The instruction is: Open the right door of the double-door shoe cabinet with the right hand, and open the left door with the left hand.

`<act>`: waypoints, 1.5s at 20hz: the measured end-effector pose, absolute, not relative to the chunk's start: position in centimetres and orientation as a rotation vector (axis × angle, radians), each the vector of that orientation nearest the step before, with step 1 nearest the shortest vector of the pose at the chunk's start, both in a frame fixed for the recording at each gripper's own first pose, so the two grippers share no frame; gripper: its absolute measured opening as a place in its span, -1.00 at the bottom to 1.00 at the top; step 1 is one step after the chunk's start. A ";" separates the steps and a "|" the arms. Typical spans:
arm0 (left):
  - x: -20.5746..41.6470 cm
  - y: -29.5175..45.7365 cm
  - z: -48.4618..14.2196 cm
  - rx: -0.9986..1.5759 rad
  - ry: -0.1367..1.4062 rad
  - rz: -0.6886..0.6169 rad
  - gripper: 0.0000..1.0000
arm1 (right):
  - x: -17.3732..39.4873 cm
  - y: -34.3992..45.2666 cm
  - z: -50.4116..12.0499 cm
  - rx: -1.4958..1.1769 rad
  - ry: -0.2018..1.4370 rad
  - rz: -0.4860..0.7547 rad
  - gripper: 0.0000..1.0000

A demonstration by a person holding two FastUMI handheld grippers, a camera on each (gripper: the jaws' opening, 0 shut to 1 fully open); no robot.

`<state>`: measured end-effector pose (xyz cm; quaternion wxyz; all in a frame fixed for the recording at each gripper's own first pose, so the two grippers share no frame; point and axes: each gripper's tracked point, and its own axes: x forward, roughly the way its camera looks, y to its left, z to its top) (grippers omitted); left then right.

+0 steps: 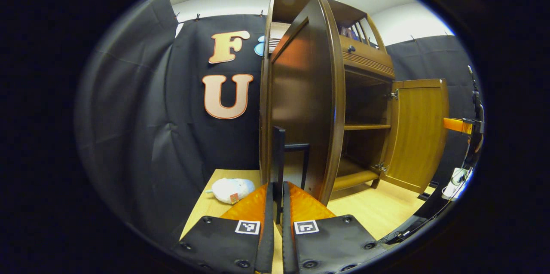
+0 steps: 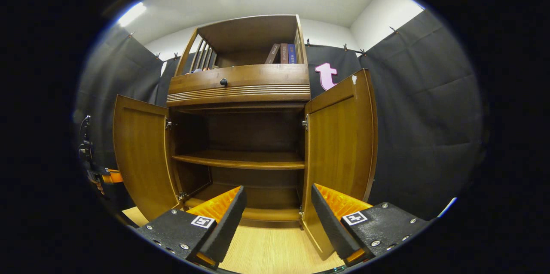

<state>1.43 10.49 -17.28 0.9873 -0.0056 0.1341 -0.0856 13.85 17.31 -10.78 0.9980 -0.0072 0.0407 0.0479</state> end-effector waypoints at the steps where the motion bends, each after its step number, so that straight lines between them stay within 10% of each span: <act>1: 1.4 11.1 -17.3 -0.012 0.270 -0.161 -0.70 | 14.0 17.6 -10.7 -0.018 0.082 0.100 0.97; 30: -4.6 13.7 -4.7 -0.100 0.148 0.105 -0.81 | 14.0 18.9 -7.1 -0.022 0.079 0.146 0.96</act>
